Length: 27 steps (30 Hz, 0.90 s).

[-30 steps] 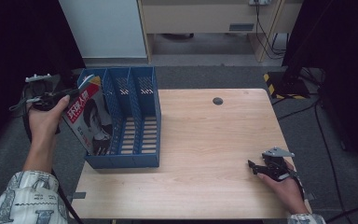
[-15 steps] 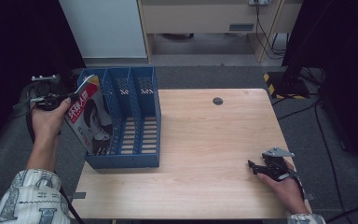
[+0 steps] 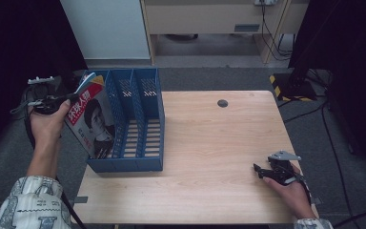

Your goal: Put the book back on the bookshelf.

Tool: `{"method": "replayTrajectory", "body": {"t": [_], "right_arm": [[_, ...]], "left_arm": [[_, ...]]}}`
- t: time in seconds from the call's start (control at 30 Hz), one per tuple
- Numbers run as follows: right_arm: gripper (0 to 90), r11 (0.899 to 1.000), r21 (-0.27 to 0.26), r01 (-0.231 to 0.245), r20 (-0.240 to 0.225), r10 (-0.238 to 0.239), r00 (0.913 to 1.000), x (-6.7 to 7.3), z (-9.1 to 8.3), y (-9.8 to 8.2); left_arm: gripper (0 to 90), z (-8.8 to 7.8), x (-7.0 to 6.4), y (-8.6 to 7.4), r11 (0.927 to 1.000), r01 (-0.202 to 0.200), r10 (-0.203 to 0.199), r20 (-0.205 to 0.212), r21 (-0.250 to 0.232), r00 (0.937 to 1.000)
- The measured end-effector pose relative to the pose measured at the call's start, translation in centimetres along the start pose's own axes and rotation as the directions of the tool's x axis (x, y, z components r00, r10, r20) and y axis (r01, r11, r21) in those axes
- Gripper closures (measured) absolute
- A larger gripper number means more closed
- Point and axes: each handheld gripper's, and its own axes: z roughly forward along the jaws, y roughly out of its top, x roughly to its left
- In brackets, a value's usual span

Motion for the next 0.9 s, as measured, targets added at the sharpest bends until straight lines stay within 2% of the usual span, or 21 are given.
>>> {"method": "replayTrajectory", "body": {"t": [0.27, 0.53, 0.73, 0.9], "right_arm": [[28.3, 1.000, 0.000, 0.000, 0.000, 0.000, 1.0000, 0.00, 0.00, 0.00], [28.3, 1.000, 0.000, 0.000, 0.000, 0.000, 1.0000, 0.00, 0.00, 0.00], [28.2, 1.000, 0.000, 0.000, 0.000, 0.000, 1.0000, 0.00, 0.00, 0.00], [28.3, 1.000, 0.000, -0.001, -0.001, 0.001, 1.0000, 0.00, 0.00, 0.00]], "left_arm": [[87.1, 0.08, -0.12, 0.10, 1.0000, -0.006, 0.006, -0.012, -0.007, 0.9999], [87.1, -0.51, -0.39, 0.30, 0.9992, -0.009, 0.009, -0.008, -0.039, 0.9999], [87.1, -0.10, 0.01, 0.22, 0.9980, 0.009, -0.010, -0.013, -0.063, 0.9999], [87.2, 0.11, -0.14, 0.21, 0.9972, 0.002, -0.003, -0.021, -0.075, 0.9998]]}}
